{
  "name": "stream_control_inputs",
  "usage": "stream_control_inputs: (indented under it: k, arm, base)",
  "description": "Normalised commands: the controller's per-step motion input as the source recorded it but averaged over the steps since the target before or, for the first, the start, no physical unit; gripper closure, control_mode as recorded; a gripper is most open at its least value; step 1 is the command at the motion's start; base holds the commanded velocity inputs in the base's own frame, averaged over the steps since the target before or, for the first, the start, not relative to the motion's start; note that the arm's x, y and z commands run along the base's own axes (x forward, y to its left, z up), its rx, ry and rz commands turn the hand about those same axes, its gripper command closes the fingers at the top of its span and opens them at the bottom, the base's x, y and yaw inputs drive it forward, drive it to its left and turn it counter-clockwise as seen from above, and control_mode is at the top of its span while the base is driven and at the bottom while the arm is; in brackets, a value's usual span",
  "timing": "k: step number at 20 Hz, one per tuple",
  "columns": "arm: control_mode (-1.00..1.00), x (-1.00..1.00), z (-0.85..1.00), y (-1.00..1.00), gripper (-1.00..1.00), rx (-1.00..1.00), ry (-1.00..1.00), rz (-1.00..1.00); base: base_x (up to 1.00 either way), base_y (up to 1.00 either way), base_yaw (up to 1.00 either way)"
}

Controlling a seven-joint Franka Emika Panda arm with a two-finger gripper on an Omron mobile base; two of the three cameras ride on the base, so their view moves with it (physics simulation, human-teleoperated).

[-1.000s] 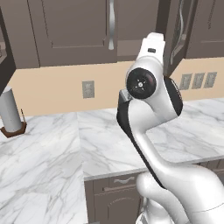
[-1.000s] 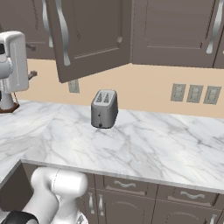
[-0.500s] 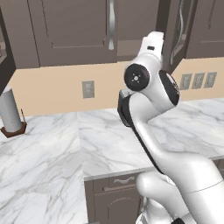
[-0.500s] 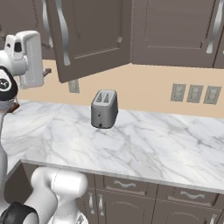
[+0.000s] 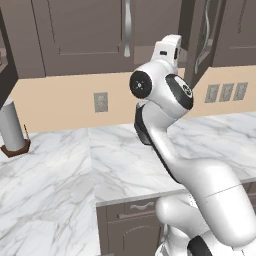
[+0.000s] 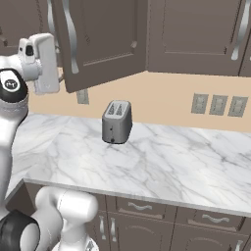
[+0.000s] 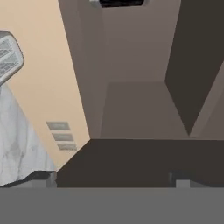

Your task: Open the cabinet directly in front. Then move the liquor and the cup to the dining counter with the candle on it.

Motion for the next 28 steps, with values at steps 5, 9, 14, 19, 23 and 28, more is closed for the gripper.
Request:
stream_control_inputs:
  k: [5, 9, 14, 19, 23, 28]
  arm:
    - [-1.00, 0.13, 0.00, -0.18, -1.00, -0.04, 0.00, -0.11]
    - [-1.00, -0.04, 0.00, -0.43, -1.00, -0.02, 0.00, -0.16]
    - [-1.00, -0.19, 0.00, -0.44, -1.00, 0.00, 0.00, -0.17]
    - [-1.00, -0.73, 0.00, -0.62, -1.00, 0.00, -0.02, -0.24]
    - [-1.00, -0.52, 0.00, -0.82, -1.00, 0.00, 0.00, -0.23]
    - [-1.00, -0.01, 0.00, -1.00, -1.00, 0.00, 0.00, -0.08]
  base:
    - [0.00, 0.00, 0.00]
    - [0.00, 0.00, 0.00]
    - [0.00, 0.00, 0.00]
    - [0.00, 0.00, 0.00]
    - [0.00, 0.00, 0.00]
    - [0.00, 0.00, 0.00]
